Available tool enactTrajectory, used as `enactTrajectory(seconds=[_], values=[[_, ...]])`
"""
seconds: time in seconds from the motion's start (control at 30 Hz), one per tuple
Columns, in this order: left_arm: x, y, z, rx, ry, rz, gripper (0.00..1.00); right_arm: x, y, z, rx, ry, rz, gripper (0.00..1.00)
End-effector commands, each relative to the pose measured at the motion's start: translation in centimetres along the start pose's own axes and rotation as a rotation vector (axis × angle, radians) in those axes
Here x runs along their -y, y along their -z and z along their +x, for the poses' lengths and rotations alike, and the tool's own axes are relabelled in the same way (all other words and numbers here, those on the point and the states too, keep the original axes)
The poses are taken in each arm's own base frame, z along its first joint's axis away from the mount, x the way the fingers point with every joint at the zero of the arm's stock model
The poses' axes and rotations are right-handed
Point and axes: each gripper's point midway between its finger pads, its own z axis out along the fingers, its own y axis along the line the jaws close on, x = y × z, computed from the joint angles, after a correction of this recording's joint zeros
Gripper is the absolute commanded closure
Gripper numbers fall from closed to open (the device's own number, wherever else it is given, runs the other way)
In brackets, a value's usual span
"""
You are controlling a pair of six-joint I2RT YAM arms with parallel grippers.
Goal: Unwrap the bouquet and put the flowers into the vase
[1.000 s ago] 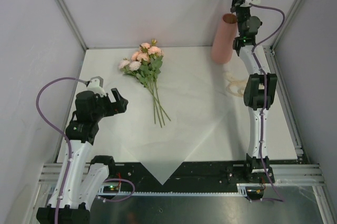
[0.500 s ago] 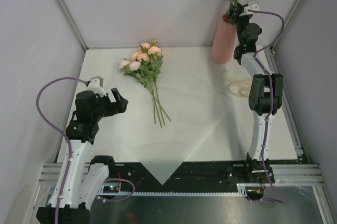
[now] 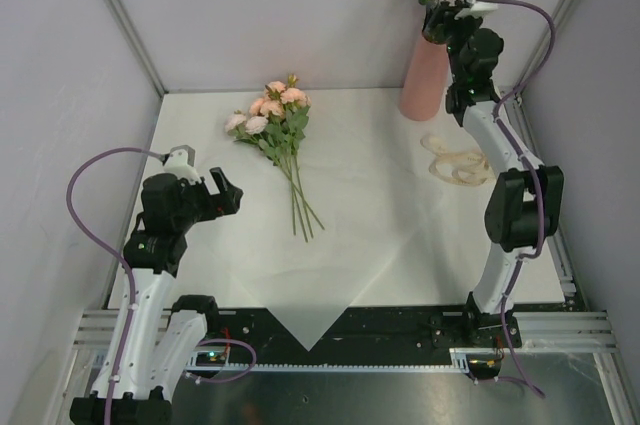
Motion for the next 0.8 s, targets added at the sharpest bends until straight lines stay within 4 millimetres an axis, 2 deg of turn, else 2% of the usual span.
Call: enactTrajectory(seconds=[0.0,0.17,0.37,0.5,0.63,0.77], values=[[0.4,0.3,-0.9,0.039,-0.015,0.024,0.0,-3.3,2.7,-1.3,-0.202,-0.151,0.035,0.32],[0.4,0.3,-0.9,0.038,-0.014,0.025,0.0,-9.9,7.7,1.9,-0.389,-0.3,-0.055,0.36],[0.6,0.2,-0.8,0.031,-0.014,0.034,0.0,-18.2,14.8,8.6,-0.649,-0.434,-0.167,0.42],[0.6,0.3,-0.9,0.036,-0.014,0.036,0.0,-24.8,19.4,12.9,-0.817,-0.506,-0.281,0.5],[0.7,0.3,-0.9,0.039,-0.015,0.038,0.0,-29.4,22.1,16.3,-0.908,-0.558,-0.317,0.57],[0.8,0.3,-0.8,0.036,-0.013,0.047,0.0,-32.6,23.5,19.2,-0.973,-0.642,-0.336,0.6]])
